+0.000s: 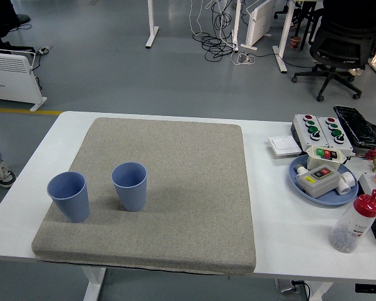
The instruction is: Push cup pick cup insert cup
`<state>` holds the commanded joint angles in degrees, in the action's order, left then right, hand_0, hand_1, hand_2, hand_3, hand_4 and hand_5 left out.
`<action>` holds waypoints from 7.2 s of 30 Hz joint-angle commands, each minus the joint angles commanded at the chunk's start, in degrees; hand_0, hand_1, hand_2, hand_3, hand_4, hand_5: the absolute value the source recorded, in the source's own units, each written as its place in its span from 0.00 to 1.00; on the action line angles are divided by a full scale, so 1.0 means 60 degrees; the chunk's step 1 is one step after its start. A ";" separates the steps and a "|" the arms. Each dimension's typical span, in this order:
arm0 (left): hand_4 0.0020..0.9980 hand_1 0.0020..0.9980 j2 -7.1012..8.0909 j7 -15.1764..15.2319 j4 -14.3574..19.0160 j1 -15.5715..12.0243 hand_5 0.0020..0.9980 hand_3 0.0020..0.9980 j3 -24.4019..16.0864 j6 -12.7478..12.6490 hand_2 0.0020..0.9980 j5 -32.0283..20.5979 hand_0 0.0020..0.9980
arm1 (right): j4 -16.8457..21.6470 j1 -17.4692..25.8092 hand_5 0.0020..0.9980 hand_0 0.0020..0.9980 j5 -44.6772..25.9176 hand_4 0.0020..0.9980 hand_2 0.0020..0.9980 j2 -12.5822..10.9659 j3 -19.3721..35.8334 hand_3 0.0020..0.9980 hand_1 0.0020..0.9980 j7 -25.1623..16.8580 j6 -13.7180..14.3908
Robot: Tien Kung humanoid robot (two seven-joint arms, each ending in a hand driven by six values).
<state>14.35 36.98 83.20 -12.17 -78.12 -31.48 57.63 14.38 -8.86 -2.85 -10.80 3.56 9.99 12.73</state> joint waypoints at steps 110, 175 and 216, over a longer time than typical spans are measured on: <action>0.46 0.54 -0.0428 0.0000 -0.7479 0.6146 1.00 0.45 0.4033 0.1250 0.50 0.1434 0.58 | 0.0010 -0.0163 0.46 0.71 0.0030 0.10 0.66 0.0145 0.0102 0.58 0.65 0.0041 0.0021; 0.96 0.96 0.2432 -0.7066 -0.2328 0.9511 0.54 1.00 0.5369 0.9090 1.00 0.8604 0.92 | 0.0043 0.0040 0.46 0.71 0.0079 0.10 0.66 0.0089 0.0171 0.58 0.65 0.0128 0.0080; 0.62 0.57 0.2568 -0.6631 -0.2252 0.9698 0.13 0.65 0.5186 0.9124 0.63 0.9017 0.39 | 0.0043 0.0046 0.47 0.71 0.0008 0.10 0.66 0.0106 0.0156 0.58 0.65 0.0117 0.0089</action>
<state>29.75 -2.81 69.69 46.01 -47.00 23.27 111.72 14.64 -8.58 -2.80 -10.16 4.49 10.69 13.26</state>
